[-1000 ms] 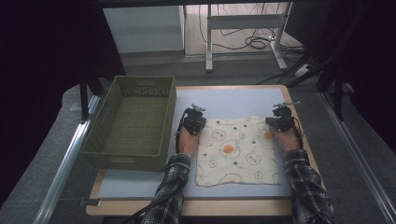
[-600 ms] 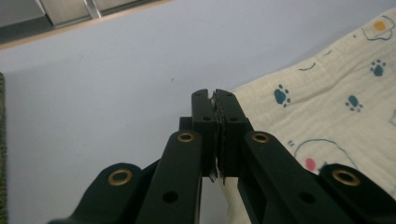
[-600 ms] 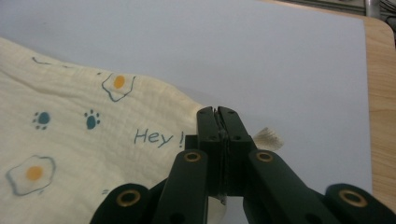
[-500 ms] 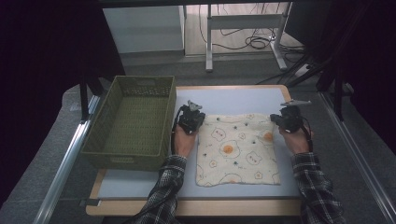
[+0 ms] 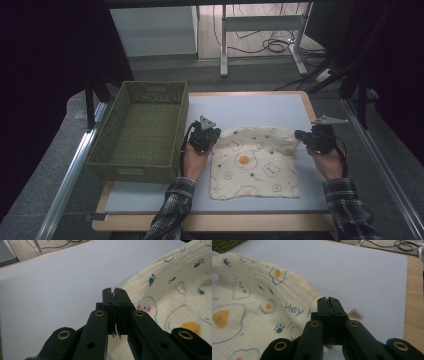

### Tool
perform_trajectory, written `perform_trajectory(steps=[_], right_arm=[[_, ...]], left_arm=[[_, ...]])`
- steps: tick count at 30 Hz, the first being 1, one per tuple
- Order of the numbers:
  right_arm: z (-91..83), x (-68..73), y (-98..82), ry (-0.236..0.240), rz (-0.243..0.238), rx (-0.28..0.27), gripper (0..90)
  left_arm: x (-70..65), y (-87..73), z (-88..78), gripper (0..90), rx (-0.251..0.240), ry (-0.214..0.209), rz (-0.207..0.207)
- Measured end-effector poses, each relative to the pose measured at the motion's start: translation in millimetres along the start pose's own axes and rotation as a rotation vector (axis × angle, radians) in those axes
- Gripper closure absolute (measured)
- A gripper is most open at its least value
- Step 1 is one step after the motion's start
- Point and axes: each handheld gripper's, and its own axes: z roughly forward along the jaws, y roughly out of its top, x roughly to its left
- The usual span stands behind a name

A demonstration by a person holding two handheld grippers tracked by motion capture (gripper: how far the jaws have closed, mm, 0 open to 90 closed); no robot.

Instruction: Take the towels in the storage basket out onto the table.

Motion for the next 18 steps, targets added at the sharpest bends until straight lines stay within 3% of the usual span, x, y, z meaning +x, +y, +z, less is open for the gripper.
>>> perform_trajectory(steps=[9, 18], right_arm=[[-19.0, 13.3, -21.0, 0.036, -0.022, 0.023, 88.7], [-34.1, 29.1, -46.1, 0.055, -0.048, 0.045, 88.8]], left_arm=[[-20.2, -19.3, -23.7, 87.8, 0.011, -0.034, 0.043], [-32.9, -39.6, -50.9, 87.7, -0.015, -0.055, 0.064]])
